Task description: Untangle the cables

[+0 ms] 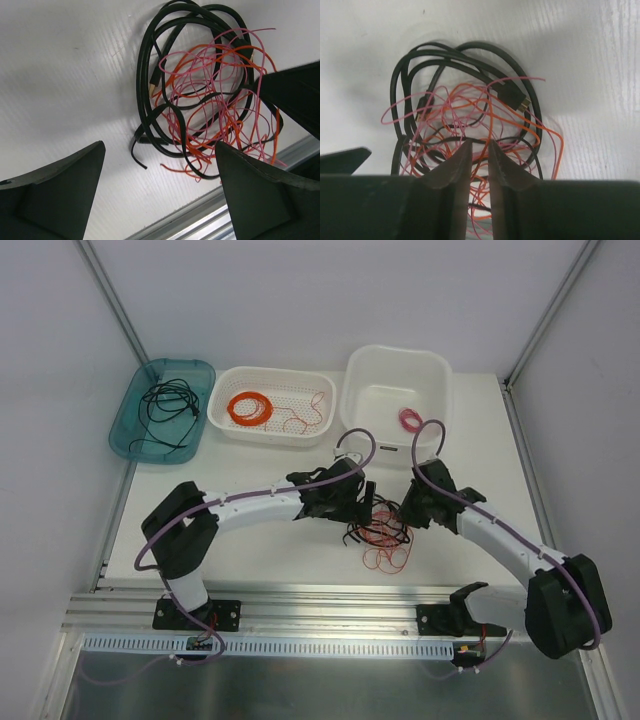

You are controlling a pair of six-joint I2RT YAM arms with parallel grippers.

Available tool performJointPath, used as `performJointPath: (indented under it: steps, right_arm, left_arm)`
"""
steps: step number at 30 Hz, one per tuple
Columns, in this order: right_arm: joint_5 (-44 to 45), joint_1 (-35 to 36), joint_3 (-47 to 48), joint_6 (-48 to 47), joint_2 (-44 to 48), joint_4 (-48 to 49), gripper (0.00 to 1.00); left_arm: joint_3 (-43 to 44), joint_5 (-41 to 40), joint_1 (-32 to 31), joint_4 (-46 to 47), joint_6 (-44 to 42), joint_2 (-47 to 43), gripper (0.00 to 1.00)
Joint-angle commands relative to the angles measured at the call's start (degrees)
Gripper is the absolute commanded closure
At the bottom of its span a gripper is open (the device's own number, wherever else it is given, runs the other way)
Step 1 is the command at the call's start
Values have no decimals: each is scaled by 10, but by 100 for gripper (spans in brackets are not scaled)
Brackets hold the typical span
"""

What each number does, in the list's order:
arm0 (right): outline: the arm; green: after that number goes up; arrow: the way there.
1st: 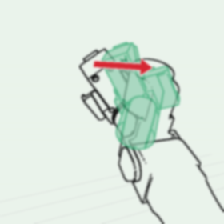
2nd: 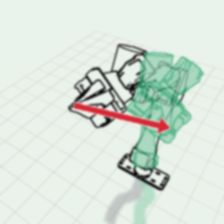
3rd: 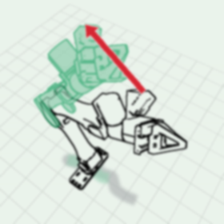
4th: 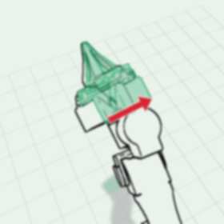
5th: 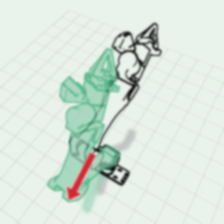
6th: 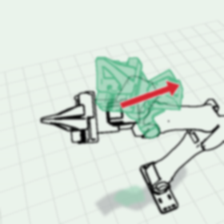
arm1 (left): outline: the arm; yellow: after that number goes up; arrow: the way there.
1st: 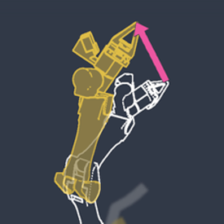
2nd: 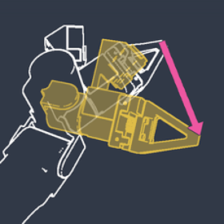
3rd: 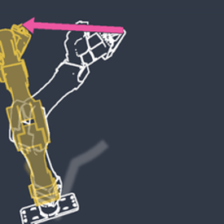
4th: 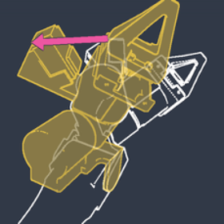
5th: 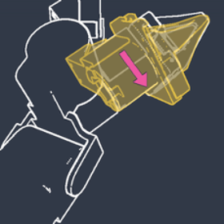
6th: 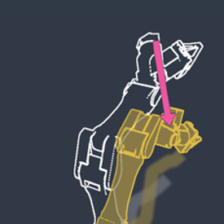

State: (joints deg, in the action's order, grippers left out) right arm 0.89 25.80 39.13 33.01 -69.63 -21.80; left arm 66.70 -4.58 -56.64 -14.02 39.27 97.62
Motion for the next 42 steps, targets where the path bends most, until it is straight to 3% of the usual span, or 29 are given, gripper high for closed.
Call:
performJointPath:
  steps: [1, 6, 11, 17, 27, 36, 42]
  right_arm:
    - [15, 4, 8, -10, 57, -37, 84]
    - [25, 5, 49, -58, 140, -122, 93]
    - [17, 7, 138, -110, 175, -196, 98]
    - [-4, 7, 246, -177, 188, -268, 99]
    - [-1, 6, 437, -265, 191, -352, 99]
    - [27, 5, 594, -318, 193, -359, 99]
    - [45, 4, 636, -328, 196, -346, 99]
  left_arm:
    - [35, 9, -3, 7, 11, 34, 8]
    - [55, 19, -4, 8, 18, 71, 14]
    - [61, 12, -3, 7, 24, 103, 31]
    - [49, -4, -4, 7, 32, 122, 55]
    - [-44, -33, 35, 1, 45, 70, 73]
    - [-150, -57, 97, -23, 24, -40, 73]
    - [-203, -74, 139, -46, 4, -100, 72]
